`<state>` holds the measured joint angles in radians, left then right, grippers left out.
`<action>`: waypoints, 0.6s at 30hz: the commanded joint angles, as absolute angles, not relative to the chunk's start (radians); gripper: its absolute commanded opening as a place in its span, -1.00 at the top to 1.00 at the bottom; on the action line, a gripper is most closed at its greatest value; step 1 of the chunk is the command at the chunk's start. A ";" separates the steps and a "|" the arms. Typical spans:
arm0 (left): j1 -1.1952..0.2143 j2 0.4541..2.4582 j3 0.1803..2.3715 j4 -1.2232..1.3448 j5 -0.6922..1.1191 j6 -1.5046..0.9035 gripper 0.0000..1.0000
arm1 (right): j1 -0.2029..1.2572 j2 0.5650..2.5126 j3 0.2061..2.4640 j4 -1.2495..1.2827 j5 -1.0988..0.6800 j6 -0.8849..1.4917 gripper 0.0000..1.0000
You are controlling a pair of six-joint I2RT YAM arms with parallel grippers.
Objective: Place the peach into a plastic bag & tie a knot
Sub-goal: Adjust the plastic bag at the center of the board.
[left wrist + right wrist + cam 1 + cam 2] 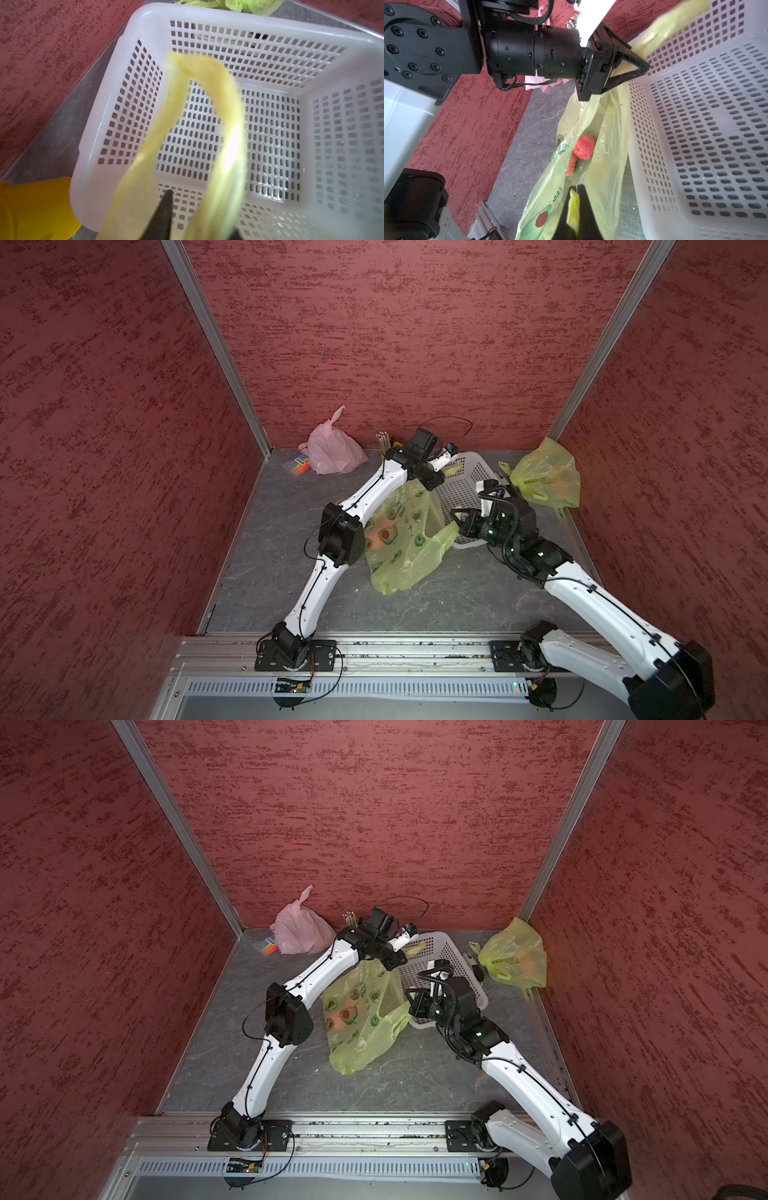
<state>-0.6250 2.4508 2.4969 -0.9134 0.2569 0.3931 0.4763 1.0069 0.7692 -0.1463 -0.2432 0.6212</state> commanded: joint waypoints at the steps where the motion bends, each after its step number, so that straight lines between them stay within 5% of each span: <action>1: -0.595 2.426 2.492 -0.883 0.272 0.298 1.00 | 0.465 0.990 0.774 -0.125 -0.249 0.625 1.00; 6: -0.516 2.220 2.318 -0.773 0.258 0.135 1.00 | 0.442 0.999 0.830 -0.167 -0.213 0.589 1.00; 18: -0.381 1.401 1.422 -0.308 0.381 -0.149 1.00 | 0.369 1.249 1.205 -0.260 -0.197 0.476 1.00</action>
<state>-0.3698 1.4849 1.5627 -0.4625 0.3027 -0.0437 0.3832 1.1988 1.1229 -0.2218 -0.2207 0.5255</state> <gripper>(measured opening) 0.046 0.044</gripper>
